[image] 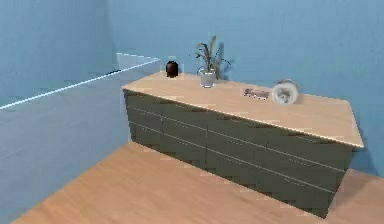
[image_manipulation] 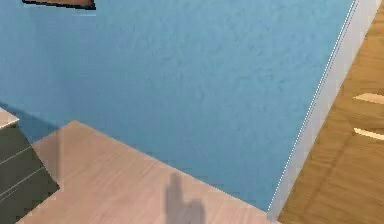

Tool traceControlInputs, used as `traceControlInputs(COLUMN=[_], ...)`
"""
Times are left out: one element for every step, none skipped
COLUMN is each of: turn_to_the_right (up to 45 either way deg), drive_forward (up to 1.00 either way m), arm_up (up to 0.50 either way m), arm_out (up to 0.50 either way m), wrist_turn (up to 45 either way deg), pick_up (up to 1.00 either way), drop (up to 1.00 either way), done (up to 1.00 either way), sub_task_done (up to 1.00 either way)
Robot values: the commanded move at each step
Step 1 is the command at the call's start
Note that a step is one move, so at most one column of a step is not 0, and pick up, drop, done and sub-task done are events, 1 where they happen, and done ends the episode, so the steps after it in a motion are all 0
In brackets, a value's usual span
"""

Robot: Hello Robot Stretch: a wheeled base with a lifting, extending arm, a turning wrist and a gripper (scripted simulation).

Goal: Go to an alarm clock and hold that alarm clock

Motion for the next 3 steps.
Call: traceControlInputs(turn_to_the_right=[-18.0, 0.0, -15.0], drive_forward=[0.0, 1.0, 0.0], arm_up=[0.0, 0.0, 0.0], arm_out=[0.0, 0.0, 0.0], wrist_turn=[0.0, 0.0, 0.0], pick_up=[0.0, 0.0, 0.0], drop=[0.0, 0.0, 0.0], done=[0.0, 0.0, 0.0], sub_task_done=[0.0, 0.0, 0.0])
